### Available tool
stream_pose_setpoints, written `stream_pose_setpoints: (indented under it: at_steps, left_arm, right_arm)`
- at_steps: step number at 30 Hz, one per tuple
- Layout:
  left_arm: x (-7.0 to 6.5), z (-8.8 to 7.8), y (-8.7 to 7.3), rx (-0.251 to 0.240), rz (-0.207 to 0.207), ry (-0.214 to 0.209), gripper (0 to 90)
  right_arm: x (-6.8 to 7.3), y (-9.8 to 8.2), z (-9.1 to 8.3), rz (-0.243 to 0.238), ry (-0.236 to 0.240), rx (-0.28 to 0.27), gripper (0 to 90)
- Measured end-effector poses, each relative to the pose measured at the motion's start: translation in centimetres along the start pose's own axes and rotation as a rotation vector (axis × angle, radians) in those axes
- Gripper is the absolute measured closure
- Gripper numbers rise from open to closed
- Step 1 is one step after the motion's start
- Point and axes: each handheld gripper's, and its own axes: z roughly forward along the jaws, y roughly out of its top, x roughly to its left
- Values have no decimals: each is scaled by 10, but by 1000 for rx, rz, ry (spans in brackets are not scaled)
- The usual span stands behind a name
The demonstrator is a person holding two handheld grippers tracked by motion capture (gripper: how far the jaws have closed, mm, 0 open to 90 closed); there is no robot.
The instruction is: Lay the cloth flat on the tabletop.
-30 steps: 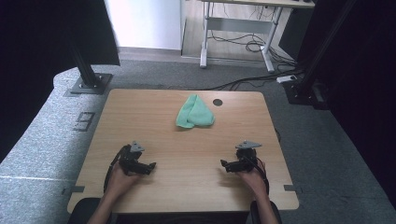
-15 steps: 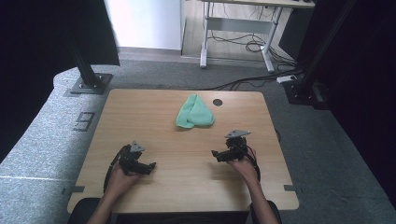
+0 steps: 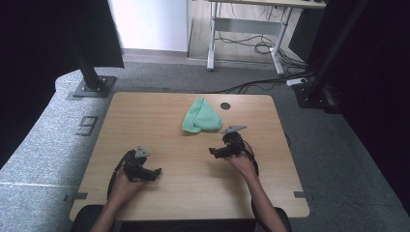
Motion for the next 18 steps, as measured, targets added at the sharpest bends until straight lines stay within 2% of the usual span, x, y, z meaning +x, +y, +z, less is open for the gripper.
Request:
stream_pose_setpoints:
  at_steps: [8, 14, 18]
  left_arm:
    - [0, 0, 0, 0, 0, 0, 0]
    - [0, 0, 0, 0, 0, 0, 0]
    - [0, 0, 0, 0, 0, 0, 0]
  right_arm:
    - [1, 17, 15, 10, -9, 8, 143]
    - [0, 26, 26, 7, 3, -2, 287]
    - [2, 32, 34, -12, 15, 2, 367]
